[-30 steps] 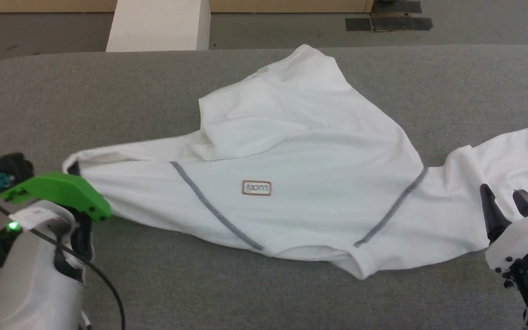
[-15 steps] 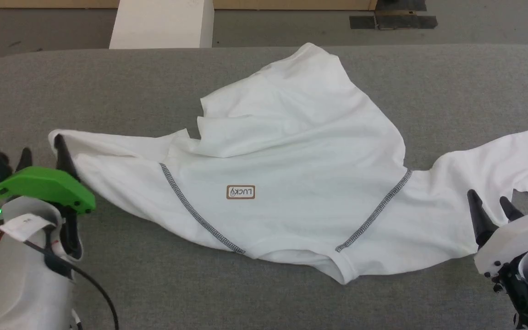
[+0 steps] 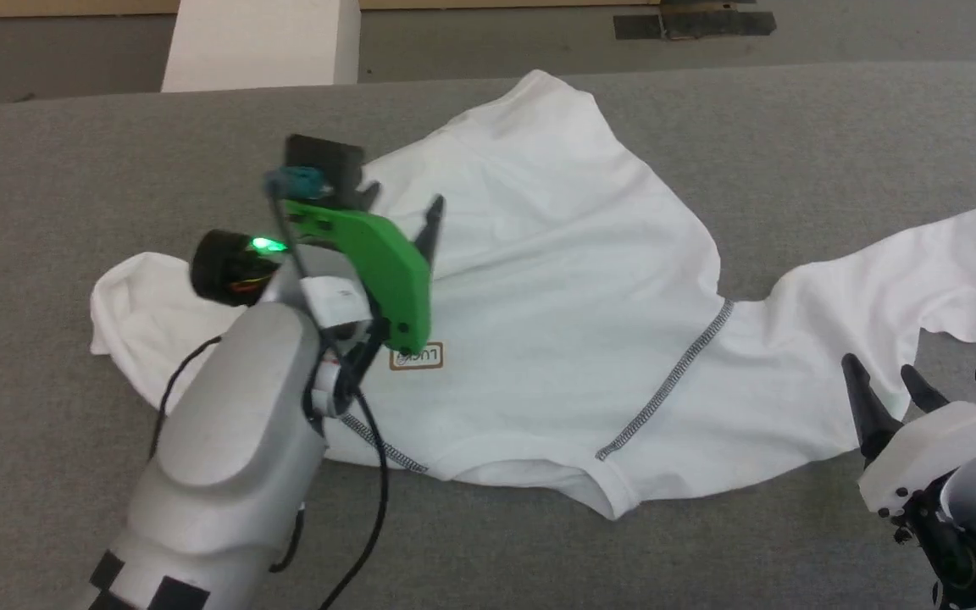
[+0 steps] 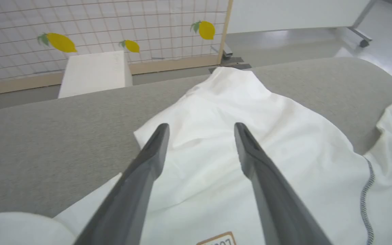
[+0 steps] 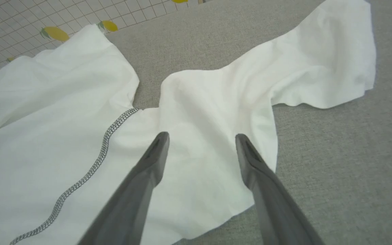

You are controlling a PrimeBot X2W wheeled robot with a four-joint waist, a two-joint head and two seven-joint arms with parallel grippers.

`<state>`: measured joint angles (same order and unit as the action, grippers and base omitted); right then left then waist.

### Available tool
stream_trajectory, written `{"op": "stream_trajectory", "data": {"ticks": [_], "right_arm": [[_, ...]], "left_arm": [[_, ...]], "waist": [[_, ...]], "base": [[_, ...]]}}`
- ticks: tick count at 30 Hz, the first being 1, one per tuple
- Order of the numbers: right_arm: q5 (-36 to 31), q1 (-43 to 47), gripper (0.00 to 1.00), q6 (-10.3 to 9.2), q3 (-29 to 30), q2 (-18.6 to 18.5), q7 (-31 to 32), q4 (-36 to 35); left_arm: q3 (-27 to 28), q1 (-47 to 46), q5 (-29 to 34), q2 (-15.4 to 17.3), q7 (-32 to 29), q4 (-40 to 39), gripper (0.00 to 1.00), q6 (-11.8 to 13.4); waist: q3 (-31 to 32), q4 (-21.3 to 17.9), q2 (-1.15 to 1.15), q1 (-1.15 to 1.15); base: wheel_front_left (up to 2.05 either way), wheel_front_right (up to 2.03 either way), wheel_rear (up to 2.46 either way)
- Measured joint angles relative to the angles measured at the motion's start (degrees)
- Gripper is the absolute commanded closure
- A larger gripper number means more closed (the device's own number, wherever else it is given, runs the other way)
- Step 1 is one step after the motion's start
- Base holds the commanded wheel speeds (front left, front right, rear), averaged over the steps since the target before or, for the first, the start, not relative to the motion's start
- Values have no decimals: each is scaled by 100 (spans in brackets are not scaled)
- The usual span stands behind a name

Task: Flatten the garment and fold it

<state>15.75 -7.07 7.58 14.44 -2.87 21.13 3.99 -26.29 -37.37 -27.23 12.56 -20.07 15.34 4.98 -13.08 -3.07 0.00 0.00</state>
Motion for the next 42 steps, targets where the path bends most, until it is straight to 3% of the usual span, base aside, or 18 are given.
{"op": "stream_trajectory", "data": {"ticks": [7,14,15,16,18,23,36,37,38,39,42], "right_arm": [[178,-27,0,0,-75,-1,-126,83],[327,-174,0,0,-203,0,-318,223],[354,-183,0,0,-207,-2,-357,253],[360,-197,0,0,-212,-3,-379,278],[391,-237,0,0,-232,-3,-446,315],[467,-293,0,0,-321,-2,-555,412],[506,-582,0,0,-517,-10,-733,458],[506,-597,0,0,-526,-11,-742,458],[506,-606,0,0,-530,-11,-756,458],[505,-609,0,0,-534,-12,-756,458],[479,-609,0,0,-524,-16,-756,457]], "left_arm": [[-855,-799,204,-77,-1227,1048,0,-636],[-1155,-1356,458,74,-1939,2014,0,-851],[-1178,-1399,458,87,-2026,2112,42,-865],[-1177,-1467,459,98,-2042,2143,100,-870],[-1151,-1630,508,119,-1961,2189,100,-814],[-982,-1909,756,240,-1230,2332,100,-381],[-822,-2869,1131,435,159,2905,100,51],[-780,-2891,1115,417,279,2970,95,82],[-753,-2902,1087,393,336,3055,40,112],[-746,-2902,1080,382,404,3116,0,122],[-578,-2898,892,274,601,3289,0,140]], "waist": [[-253,-329,0,0],[-587,-625,0,0],[-639,-668,0,0],[-691,-706,0,0],[-788,-766,0,0],[-1026,-889,0,0],[-1472,-1112,0,1],[-1490,-1115,0,1],[-1496,-1109,0,1],[-1496,-1100,0,1],[-1463,-1040,0,1]], "base": [[0,0,0],[0,0,0],[0,0,0],[0,0,0],[0,0,0],[0,0,0],[0,0,0],[0,0,0],[0,0,0],[0,0,0],[0,0,0]]}}
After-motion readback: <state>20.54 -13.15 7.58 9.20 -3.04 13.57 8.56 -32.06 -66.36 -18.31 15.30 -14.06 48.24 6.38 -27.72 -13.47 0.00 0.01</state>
